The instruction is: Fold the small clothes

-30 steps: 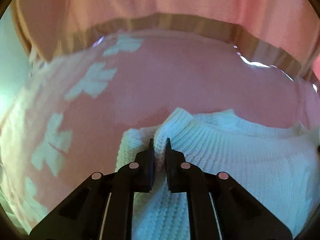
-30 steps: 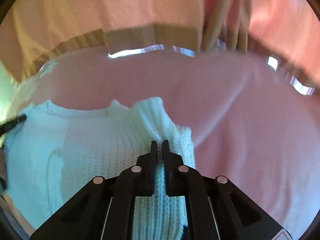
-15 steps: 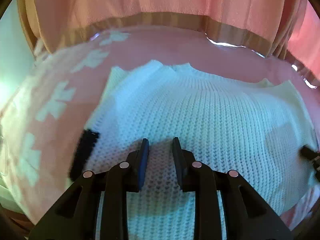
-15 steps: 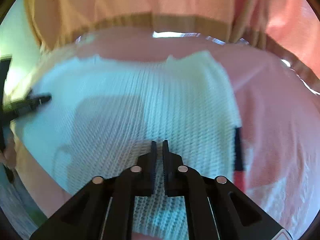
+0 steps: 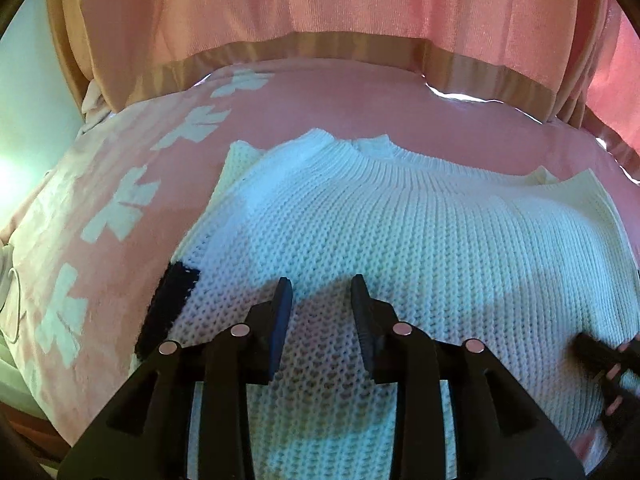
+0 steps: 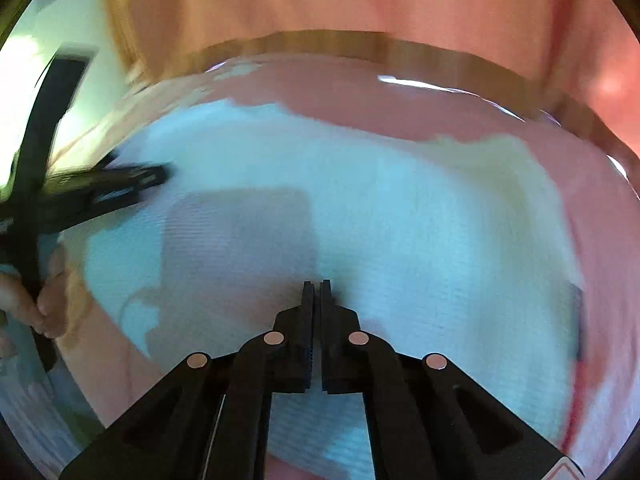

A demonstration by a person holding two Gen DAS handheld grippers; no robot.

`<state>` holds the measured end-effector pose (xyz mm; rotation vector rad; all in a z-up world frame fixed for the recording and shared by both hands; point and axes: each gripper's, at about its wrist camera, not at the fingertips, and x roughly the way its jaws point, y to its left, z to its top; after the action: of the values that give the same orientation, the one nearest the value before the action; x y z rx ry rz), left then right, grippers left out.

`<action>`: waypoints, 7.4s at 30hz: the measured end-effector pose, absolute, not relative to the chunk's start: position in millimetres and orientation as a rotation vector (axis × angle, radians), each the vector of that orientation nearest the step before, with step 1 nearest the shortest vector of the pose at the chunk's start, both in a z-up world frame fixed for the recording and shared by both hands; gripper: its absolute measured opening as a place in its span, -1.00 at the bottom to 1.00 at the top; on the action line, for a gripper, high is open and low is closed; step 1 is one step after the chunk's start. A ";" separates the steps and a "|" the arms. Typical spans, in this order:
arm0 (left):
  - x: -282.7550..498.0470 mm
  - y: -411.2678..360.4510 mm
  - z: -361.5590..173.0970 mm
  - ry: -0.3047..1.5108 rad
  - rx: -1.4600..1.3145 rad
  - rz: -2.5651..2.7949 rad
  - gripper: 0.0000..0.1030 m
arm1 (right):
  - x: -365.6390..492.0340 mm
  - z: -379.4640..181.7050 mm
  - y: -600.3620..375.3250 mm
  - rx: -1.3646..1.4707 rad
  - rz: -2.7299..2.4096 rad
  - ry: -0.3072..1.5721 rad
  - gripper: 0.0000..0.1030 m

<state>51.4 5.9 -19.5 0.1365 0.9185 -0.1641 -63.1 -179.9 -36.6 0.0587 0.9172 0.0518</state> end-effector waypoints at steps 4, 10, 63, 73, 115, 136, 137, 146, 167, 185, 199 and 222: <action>50.5 5.1 -21.8 0.905 0.163 -0.176 -0.40 | -85.7 -33.7 -255.6 0.235 -0.129 0.929 -1.00; 53.5 1.5 -21.6 0.922 0.150 -0.155 -0.41 | -86.9 -5.3 -261.8 0.254 -0.155 0.818 -0.95; 46.0 37.9 55.1 0.899 -0.364 -0.484 -0.51 | -14.0 -54.9 -123.7 0.068 0.159 0.878 -1.00; 17.5 -96.5 59.5 0.940 -0.204 -0.657 -0.51 | -107.1 -4.6 -220.8 0.116 0.041 0.858 -0.90; -68.7 -71.7 76.8 0.778 -0.203 -0.614 0.55 | -103.3 -16.4 -318.0 0.410 0.020 0.986 -0.40; -90.2 -59.3 -16.7 1.055 -0.115 -0.575 0.55 | -165.4 1.2 -300.8 0.522 0.131 0.833 0.08; -91.5 -59.6 -19.4 1.052 -0.099 -0.568 0.55 | -165.0 1.8 -297.4 0.512 0.146 0.833 0.12; -68.2 -59.5 -21.0 1.049 -0.069 -0.581 -0.45 | -162.1 6.3 -290.6 0.439 0.086 0.821 -0.83; -50.1 -67.5 35.4 0.903 0.038 -0.573 0.23 | -96.0 -8.4 -295.2 0.366 0.000 0.941 -0.84; -22.7 -96.8 12.8 0.930 0.087 -0.577 0.41 | -138.0 -18.3 -318.4 0.431 -0.078 0.841 -0.04; -19.3 -112.8 4.5 0.980 0.095 -0.560 0.47 | -123.6 -50.2 -331.6 0.610 -0.025 0.943 0.27; 15.1 -98.0 -12.7 1.074 -0.196 -0.591 0.68 | -99.6 -77.9 -347.3 0.766 0.045 0.963 0.70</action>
<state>15.1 -98.0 -12.7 -0.1964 1.0743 -0.5907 -99.6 -347.3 -77.9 0.7658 0.9634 0.0451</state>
